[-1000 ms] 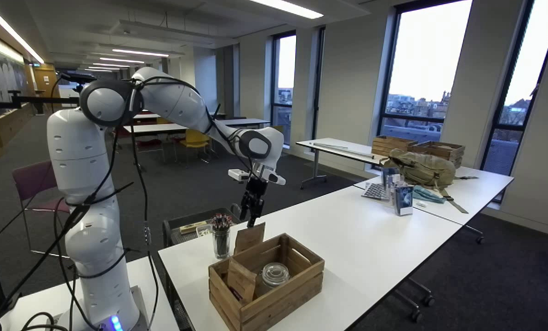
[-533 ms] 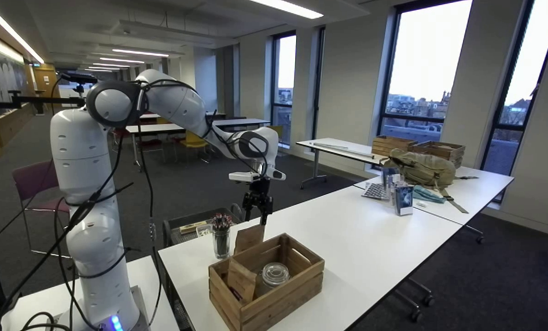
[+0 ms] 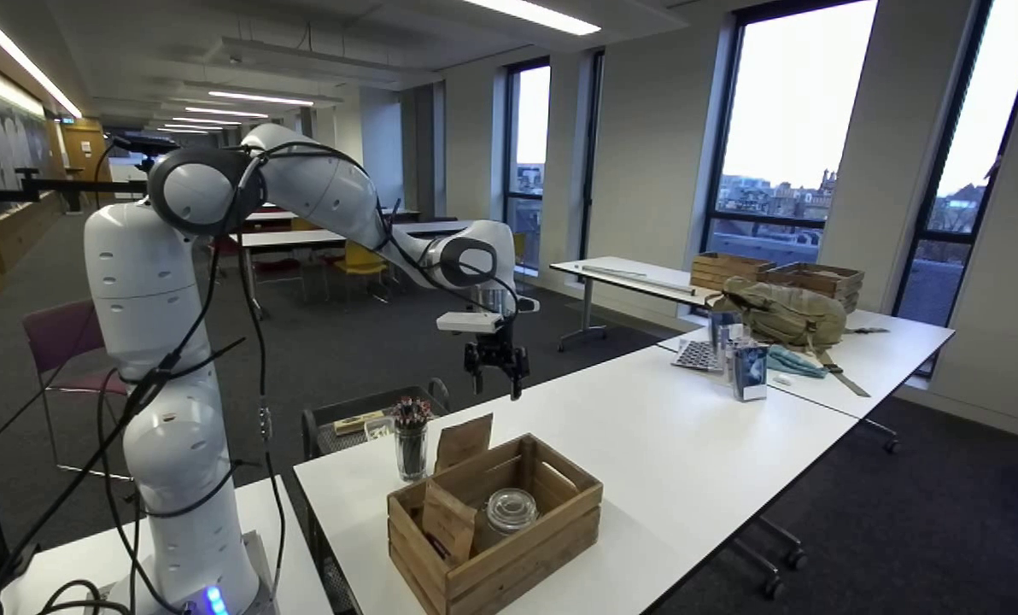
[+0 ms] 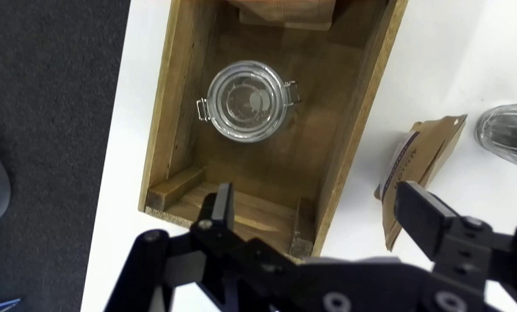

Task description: Remove the brown bags from the box then put them back inside

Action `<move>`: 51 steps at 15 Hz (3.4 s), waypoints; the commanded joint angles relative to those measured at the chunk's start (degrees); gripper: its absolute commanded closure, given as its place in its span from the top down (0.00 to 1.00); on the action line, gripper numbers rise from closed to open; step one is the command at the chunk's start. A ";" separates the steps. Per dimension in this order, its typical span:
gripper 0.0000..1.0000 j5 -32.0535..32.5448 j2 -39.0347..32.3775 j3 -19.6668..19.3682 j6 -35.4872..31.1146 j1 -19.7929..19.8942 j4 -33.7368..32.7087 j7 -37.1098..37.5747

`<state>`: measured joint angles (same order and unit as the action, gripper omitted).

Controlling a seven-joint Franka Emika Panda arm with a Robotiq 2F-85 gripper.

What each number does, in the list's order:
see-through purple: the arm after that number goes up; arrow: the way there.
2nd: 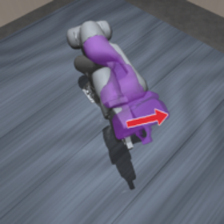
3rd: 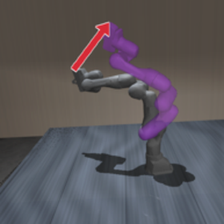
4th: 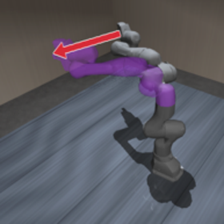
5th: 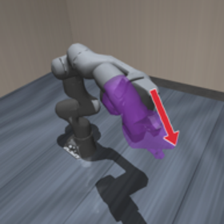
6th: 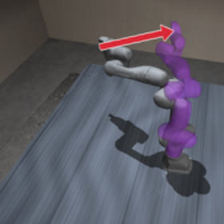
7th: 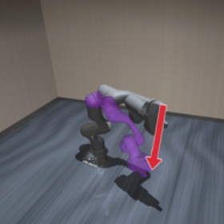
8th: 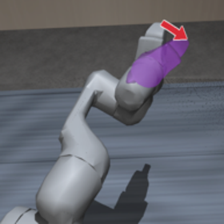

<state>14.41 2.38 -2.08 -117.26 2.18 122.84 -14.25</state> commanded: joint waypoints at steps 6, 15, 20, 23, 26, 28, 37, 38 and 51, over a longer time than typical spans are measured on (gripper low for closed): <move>1.00 -16.29 -0.28 -2.14 -1.86 0.42 -0.16 -14.22; 1.00 -21.96 -4.47 -2.03 0.99 0.51 -2.17 -15.57; 1.00 -26.77 -8.24 -0.48 -0.39 0.85 -2.36 -21.71; 1.00 -26.26 -9.77 0.41 -0.97 1.03 -2.90 -24.68; 1.00 -27.67 -10.99 1.06 -0.68 1.36 -3.41 -27.19; 1.00 -30.33 -12.29 1.39 0.02 1.73 -4.19 -29.29; 1.00 -34.31 -16.75 2.05 1.47 3.17 -6.81 -32.64; 1.00 -34.28 -16.98 2.02 1.50 3.37 -6.83 -32.60; 0.00 -33.89 -17.62 1.98 1.95 5.08 -7.24 -31.82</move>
<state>-18.60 -15.01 -0.87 -117.09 5.72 117.01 -43.65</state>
